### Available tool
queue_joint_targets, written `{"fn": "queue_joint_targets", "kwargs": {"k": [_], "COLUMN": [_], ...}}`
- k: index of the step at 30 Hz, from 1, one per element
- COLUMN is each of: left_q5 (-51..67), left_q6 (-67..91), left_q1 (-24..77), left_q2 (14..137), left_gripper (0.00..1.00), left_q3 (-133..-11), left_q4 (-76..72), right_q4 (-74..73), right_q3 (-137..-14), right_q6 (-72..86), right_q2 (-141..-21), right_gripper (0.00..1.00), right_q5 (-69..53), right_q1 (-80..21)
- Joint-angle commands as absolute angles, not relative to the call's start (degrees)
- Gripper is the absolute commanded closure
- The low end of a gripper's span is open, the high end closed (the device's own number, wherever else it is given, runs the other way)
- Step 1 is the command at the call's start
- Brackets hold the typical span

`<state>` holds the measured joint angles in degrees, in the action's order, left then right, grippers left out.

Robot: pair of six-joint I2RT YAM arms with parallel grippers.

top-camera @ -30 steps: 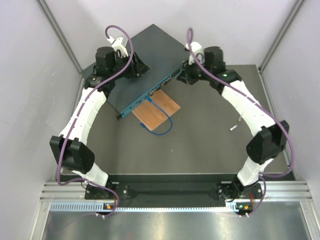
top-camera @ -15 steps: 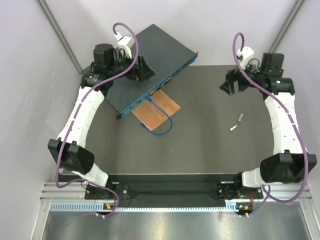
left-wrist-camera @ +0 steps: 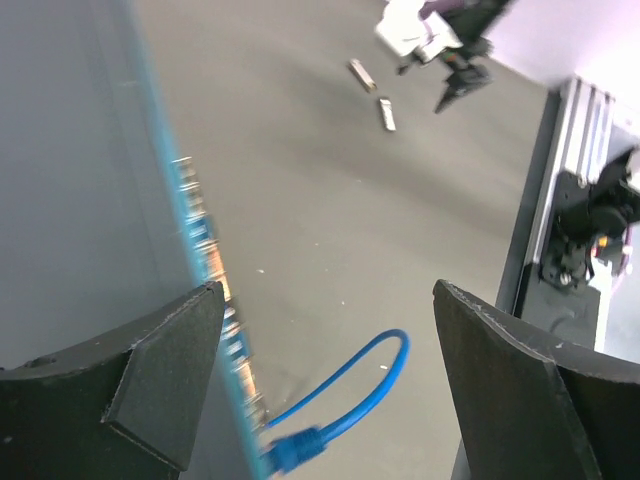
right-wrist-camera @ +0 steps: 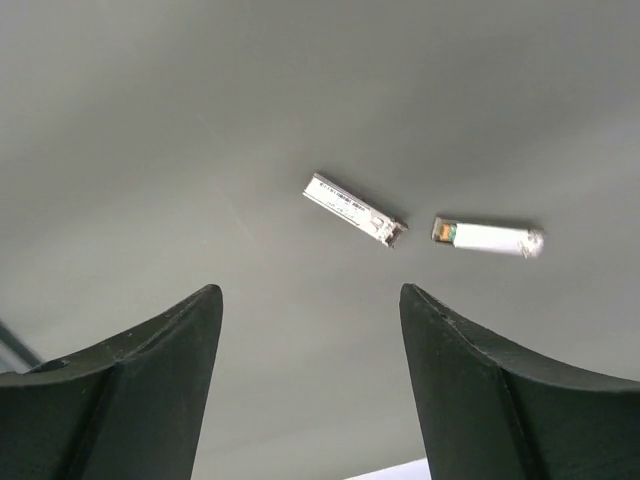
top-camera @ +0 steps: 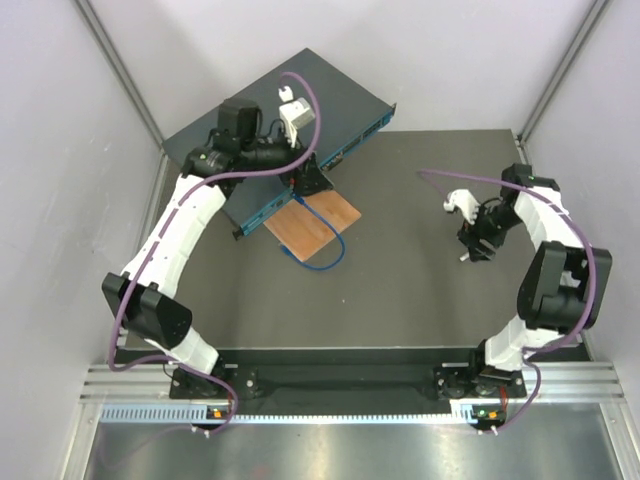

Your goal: Insert the plug into the switch port

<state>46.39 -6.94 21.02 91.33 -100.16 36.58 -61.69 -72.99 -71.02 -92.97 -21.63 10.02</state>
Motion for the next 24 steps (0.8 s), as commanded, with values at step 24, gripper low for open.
{"fn": "queue_joint_targets", "kwargs": {"k": [24], "left_q5": [43.95], "left_q6": [-9.67], "left_q1": [25.14], "left_q2": [91.32], "left_gripper": [0.14], "left_q3": [-101.78], "left_q4": [35.6], "right_q4": [-42.46], "right_q3": [-64.96], "right_q6": [-99.84], "right_q2": [-104.77], "right_gripper": [0.55], "right_q5": [-17.05], "right_q1": [9.49]}}
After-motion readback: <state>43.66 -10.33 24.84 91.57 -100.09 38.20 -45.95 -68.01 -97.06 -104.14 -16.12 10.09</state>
